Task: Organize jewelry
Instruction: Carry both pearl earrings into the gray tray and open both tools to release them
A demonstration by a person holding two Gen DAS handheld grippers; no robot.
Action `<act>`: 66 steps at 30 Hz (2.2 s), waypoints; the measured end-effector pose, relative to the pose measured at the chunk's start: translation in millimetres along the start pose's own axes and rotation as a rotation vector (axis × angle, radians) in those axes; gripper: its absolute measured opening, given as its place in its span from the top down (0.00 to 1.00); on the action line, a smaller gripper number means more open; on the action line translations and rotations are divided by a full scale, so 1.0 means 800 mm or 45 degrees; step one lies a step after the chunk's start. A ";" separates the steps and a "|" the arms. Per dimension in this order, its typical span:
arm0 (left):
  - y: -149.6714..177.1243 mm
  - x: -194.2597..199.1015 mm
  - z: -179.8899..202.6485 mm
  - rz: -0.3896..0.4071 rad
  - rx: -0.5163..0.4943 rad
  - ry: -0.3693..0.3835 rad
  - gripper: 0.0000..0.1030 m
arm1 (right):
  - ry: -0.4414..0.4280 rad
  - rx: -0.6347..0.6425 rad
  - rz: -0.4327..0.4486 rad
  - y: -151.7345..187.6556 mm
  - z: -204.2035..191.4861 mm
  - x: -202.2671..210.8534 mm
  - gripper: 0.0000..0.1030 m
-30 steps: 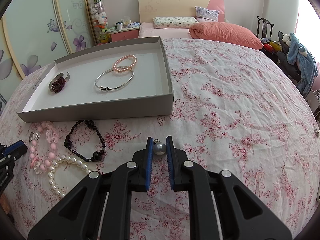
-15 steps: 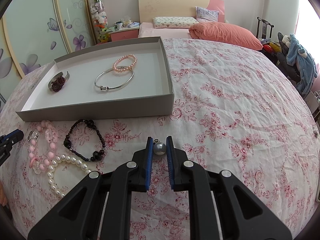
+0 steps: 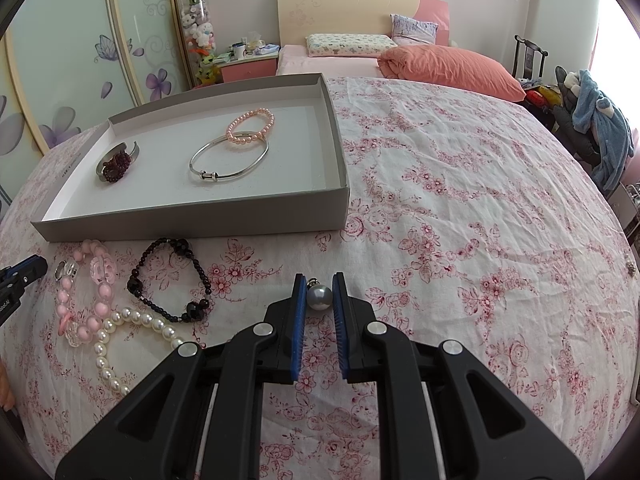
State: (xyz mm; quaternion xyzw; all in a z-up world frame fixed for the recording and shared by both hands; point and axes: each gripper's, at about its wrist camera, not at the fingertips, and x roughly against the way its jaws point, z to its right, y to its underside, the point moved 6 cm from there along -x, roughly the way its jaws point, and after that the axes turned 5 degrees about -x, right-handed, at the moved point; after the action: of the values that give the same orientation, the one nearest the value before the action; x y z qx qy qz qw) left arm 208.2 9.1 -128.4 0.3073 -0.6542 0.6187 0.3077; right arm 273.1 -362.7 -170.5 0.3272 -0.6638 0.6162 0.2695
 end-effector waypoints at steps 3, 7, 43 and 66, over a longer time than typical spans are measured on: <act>0.000 0.000 0.000 0.001 0.007 0.008 0.86 | -0.012 -0.001 -0.002 0.002 -0.002 0.001 0.86; 0.000 0.002 -0.006 0.001 0.044 0.050 0.86 | -0.047 -0.026 -0.011 0.007 -0.007 0.006 0.86; -0.135 0.059 0.037 0.406 -0.010 0.032 0.86 | -0.220 0.097 0.510 -0.113 -0.108 0.088 0.86; -0.173 -0.022 0.046 0.325 -0.020 0.078 0.86 | -0.200 0.066 0.399 -0.150 -0.122 0.009 0.86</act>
State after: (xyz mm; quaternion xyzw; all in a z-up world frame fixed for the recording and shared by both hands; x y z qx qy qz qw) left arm 326.5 -33.4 -57.8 0.2001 -0.6832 0.6567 0.2490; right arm 356.5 -269.3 -78.7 0.2736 -0.7095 0.6401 0.1090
